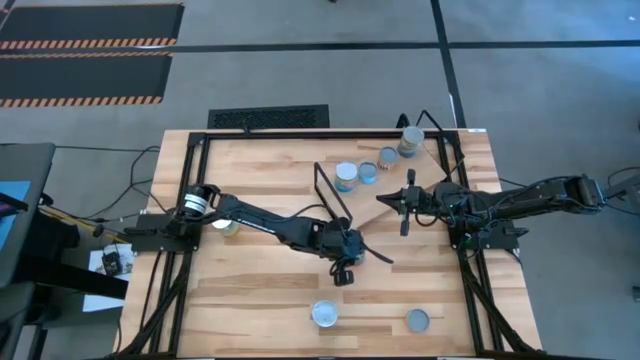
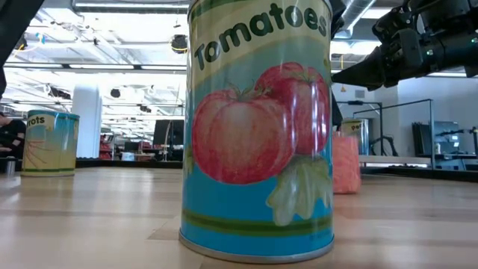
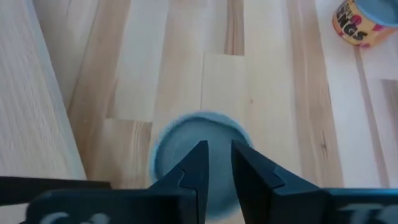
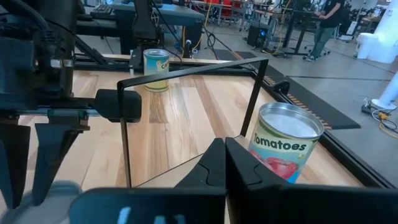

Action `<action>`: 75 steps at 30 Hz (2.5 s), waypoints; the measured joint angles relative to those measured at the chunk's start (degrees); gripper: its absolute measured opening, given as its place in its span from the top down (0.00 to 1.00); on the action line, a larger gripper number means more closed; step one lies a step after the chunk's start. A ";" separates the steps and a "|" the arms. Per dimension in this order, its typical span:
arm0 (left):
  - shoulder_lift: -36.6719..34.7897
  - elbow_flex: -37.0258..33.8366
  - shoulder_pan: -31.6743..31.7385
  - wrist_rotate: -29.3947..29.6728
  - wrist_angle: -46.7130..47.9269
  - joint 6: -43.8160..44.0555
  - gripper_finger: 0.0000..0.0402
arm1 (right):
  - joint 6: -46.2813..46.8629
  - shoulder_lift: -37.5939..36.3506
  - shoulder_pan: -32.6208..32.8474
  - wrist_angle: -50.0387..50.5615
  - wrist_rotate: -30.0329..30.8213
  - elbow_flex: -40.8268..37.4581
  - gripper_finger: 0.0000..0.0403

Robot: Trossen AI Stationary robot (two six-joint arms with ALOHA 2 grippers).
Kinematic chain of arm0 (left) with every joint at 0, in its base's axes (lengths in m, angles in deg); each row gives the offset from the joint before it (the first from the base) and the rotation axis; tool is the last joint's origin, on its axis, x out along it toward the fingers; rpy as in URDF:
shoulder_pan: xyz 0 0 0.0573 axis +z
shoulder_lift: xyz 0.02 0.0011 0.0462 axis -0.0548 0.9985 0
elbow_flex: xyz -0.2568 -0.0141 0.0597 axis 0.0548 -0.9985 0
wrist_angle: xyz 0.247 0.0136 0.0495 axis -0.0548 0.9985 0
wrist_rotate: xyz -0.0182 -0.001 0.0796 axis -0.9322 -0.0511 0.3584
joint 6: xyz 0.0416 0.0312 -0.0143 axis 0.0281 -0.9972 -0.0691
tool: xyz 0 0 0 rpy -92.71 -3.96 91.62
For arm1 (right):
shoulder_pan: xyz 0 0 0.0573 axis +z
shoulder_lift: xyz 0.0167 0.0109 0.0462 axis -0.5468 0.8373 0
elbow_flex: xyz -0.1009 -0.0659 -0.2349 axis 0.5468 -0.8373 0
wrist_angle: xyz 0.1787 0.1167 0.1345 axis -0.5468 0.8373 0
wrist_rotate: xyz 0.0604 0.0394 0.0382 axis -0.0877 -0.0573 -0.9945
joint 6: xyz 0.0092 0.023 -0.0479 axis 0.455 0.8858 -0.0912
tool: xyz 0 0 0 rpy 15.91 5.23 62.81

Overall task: Pick and place cans onto a shelf
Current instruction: Put the red can onto the shelf aligned with other cans

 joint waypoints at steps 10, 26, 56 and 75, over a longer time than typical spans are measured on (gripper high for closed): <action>-6.37 -0.08 -2.12 3.89 4.79 -3.58 0.85 | 0.00 0.00 0.00 -0.15 0.00 0.00 0.97; -26.70 -31.87 -10.43 11.69 -18.56 3.26 1.00 | 0.01 0.00 0.21 0.54 0.01 0.23 0.97; -35.66 -68.02 3.79 -8.47 -72.10 -11.37 1.00 | 17.00 26.12 32.11 25.97 15.61 26.38 0.88; -44.12 -78.02 18.91 -19.01 -80.62 -15.41 1.00 | 31.54 26.05 32.13 41.11 9.77 32.11 0.94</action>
